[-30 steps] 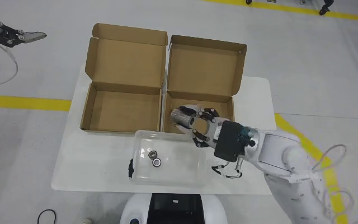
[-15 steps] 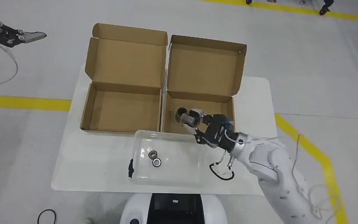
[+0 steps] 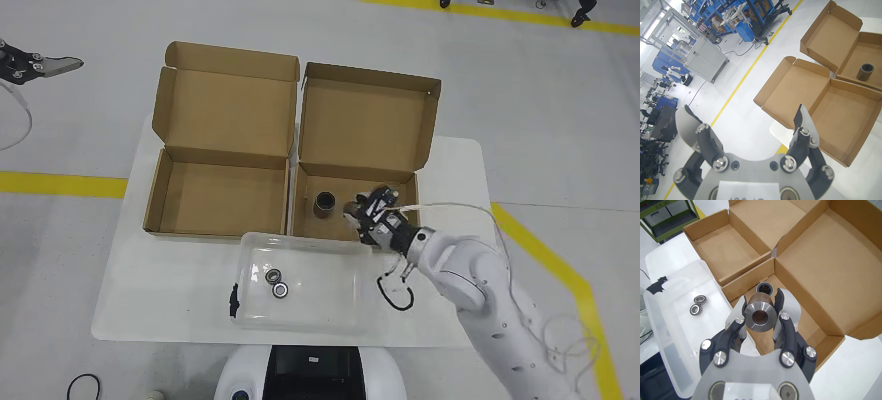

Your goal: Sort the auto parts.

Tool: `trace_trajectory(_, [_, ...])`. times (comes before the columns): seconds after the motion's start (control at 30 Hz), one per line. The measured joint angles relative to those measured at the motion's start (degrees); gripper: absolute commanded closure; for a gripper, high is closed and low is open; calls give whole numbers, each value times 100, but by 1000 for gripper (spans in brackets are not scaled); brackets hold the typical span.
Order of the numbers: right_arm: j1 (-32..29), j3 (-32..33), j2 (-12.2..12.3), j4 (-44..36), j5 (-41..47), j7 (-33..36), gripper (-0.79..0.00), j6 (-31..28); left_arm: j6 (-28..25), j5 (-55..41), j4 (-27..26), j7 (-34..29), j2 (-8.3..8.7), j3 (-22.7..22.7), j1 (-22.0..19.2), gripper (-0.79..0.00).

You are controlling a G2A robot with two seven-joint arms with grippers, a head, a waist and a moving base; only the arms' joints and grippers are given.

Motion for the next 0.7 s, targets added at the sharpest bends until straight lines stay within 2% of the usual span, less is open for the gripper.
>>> trace_trajectory(0.33, [753, -585, -155, 848, 302, 759, 0, 374, 0, 0, 0, 0, 0, 0, 0, -785])
trace_trajectory(0.47, [1215, -985, -280, 1262, 272, 1111, 0, 732, 0, 0, 0, 0, 0, 0, 0, -785])
trace_trajectory(0.7, [1600, -1364, -430, 1777, 238, 1460, 0, 1261, 0, 0, 0, 0, 0, 0, 0, -785])
